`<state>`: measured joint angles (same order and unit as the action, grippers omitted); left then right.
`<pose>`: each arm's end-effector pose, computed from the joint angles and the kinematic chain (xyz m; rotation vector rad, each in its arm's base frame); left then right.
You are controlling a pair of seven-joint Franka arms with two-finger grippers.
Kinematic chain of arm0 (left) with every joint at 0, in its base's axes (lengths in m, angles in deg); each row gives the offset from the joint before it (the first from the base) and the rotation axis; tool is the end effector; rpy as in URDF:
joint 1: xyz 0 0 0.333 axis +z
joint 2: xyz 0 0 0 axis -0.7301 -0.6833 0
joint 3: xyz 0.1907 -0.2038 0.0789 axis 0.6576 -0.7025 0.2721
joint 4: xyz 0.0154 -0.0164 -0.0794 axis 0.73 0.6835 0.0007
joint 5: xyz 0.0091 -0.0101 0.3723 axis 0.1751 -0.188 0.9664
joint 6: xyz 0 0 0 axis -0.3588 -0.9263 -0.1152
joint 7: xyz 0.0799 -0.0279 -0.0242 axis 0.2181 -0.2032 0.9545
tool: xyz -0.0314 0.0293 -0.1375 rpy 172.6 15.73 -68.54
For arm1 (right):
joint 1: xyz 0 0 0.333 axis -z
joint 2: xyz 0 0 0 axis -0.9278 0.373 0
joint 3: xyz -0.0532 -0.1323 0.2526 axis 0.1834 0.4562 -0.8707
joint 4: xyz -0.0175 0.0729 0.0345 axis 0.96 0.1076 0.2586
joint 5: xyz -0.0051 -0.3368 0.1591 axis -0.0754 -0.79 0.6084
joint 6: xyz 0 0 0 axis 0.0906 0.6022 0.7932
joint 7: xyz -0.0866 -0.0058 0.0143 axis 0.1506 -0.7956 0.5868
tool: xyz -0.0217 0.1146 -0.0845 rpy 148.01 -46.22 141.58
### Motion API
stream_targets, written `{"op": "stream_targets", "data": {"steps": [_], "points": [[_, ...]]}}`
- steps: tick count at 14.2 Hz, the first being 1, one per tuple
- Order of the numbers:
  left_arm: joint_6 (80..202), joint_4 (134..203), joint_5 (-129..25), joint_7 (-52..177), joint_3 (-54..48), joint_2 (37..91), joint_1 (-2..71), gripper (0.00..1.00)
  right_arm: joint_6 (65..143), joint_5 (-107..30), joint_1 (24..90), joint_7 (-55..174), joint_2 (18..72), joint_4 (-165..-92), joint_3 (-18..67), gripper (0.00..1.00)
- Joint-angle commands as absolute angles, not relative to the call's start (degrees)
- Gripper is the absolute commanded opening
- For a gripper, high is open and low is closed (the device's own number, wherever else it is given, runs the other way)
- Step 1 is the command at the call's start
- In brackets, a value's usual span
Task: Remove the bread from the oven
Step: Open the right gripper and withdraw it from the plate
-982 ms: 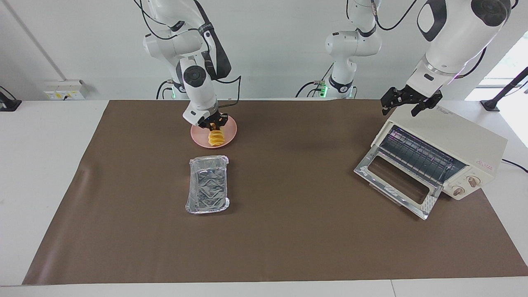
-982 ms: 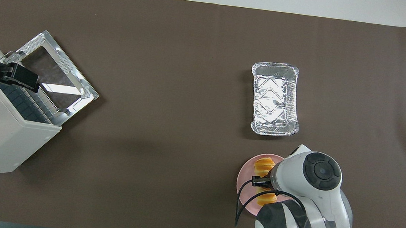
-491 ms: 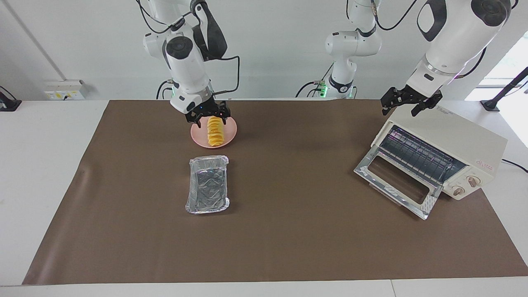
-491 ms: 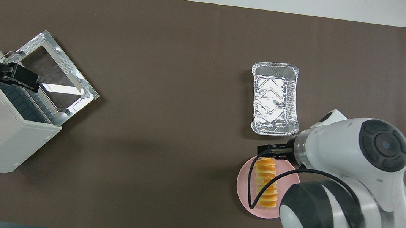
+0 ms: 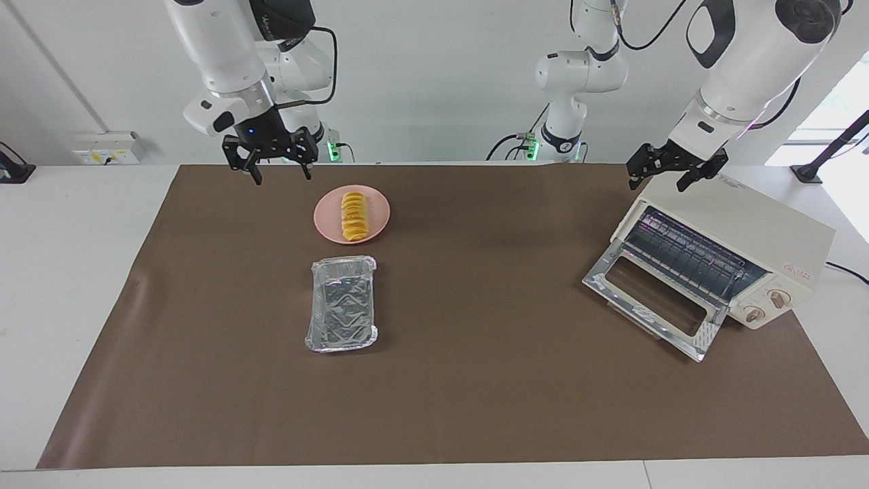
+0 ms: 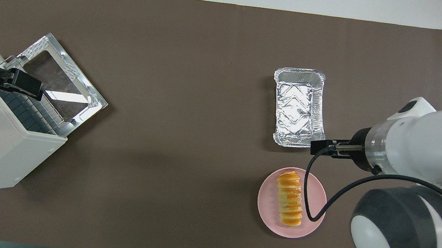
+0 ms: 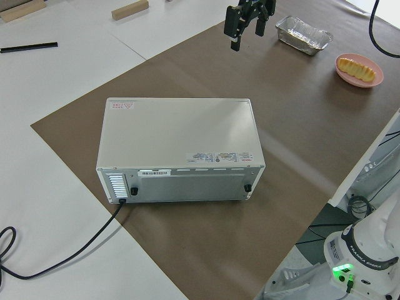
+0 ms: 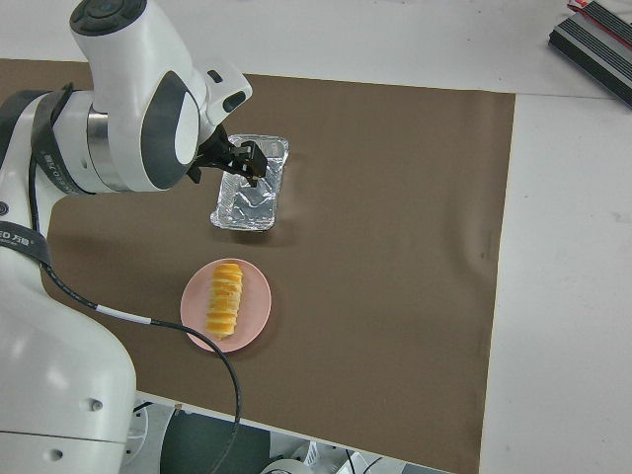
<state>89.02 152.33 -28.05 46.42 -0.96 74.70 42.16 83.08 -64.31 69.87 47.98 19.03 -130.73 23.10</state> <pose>0.5156 -0.0552 0.5376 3.1090 -0.1773 -0.1701 0.4837 0.0739 0.5405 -3.0834 -0.0742 -0.0193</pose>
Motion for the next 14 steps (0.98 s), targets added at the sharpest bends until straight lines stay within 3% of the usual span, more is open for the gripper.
{"op": "stream_targets", "data": {"steps": [1,14], "points": [[89.1,151.6,-27.4,46.6,-1.1,74.3,42.4,1.00,78.6,-65.5,74.0,50.6,22.9,-123.8,22.4,1.00],[89.1,151.6,-27.4,46.6,-1.1,74.4,42.4,1.00,73.5,-69.6,74.7,51.0,23.5,-122.7,23.0,1.00]]}}
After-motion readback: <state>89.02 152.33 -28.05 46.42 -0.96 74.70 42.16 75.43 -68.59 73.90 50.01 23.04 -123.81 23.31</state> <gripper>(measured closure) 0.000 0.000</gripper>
